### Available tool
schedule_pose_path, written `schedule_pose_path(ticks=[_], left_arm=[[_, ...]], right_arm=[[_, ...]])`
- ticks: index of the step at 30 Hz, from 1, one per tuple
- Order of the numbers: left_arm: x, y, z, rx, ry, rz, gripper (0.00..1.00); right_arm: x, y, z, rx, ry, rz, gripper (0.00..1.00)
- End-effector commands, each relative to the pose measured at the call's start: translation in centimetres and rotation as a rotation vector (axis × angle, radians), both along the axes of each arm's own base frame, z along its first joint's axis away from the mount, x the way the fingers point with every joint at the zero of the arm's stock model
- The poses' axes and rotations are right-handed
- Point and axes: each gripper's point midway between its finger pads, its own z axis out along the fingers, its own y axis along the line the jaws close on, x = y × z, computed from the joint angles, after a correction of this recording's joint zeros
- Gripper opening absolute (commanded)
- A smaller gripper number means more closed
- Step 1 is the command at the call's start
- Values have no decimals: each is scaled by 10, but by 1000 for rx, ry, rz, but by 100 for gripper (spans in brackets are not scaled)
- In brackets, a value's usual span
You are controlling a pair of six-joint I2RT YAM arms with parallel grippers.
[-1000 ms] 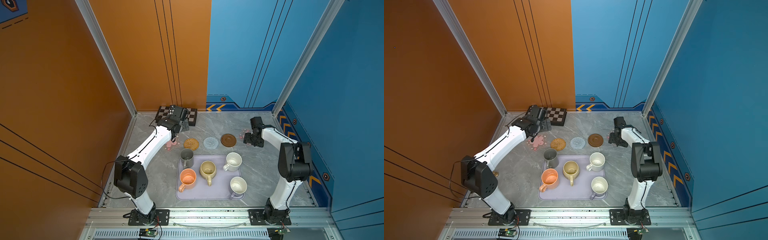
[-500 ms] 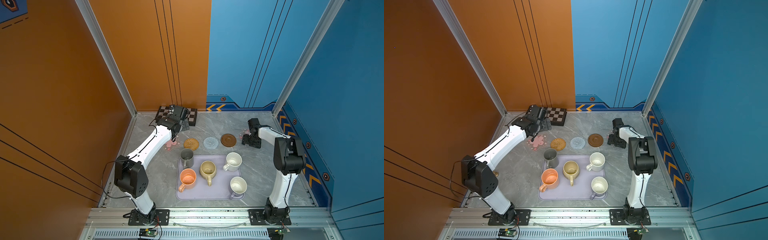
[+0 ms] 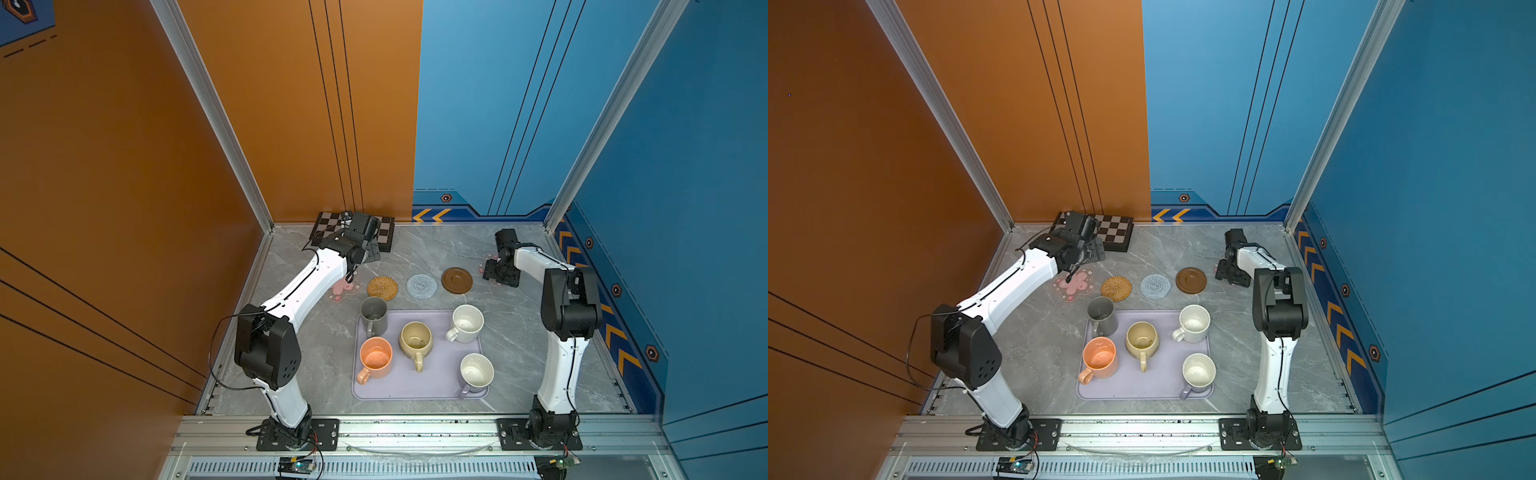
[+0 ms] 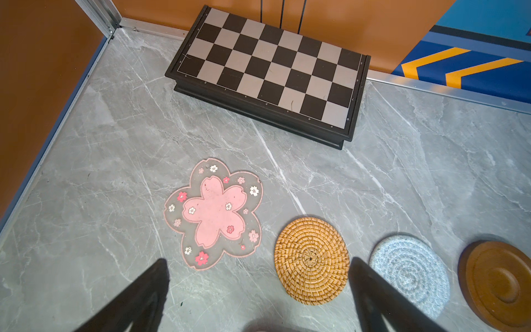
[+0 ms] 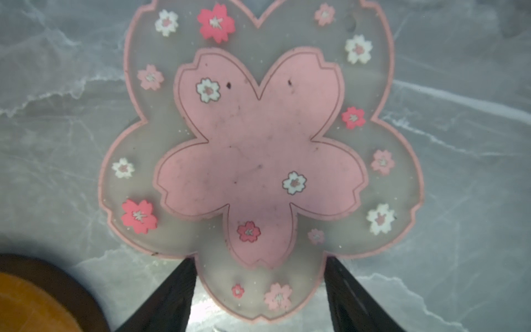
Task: Place cups on coasters
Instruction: Move the coaster to the top-right of the table.
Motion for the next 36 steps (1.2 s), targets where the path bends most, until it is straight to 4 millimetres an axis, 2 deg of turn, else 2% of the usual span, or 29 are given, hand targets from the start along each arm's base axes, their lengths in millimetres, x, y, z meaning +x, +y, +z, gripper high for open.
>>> schedule_pose_path(ticks=[1, 14, 15, 18, 25, 30, 36], left_arm=[[1, -2, -1, -2, 9, 12, 98], [7, -4, -20, 16, 49, 14, 98], [8, -5, -21, 16, 53, 11, 98], [10, -4, -24, 20, 60, 12, 98], [12, -2, -30, 29, 76, 17, 98], [14, -2, -33, 28, 80, 20, 98], [15, -5, -33, 20, 78, 18, 98]], right_arm=[[1, -3, -17, 19, 35, -38, 73], [36, 8, -33, 121, 37, -120, 71], [47, 10, -27, 136, 11, -121, 71], [56, 13, -28, 147, -3, -138, 71], [66, 13, -35, 178, -13, -227, 70], [59, 18, -24, 170, -19, -225, 67], [48, 26, 14, 119, -63, -140, 67]])
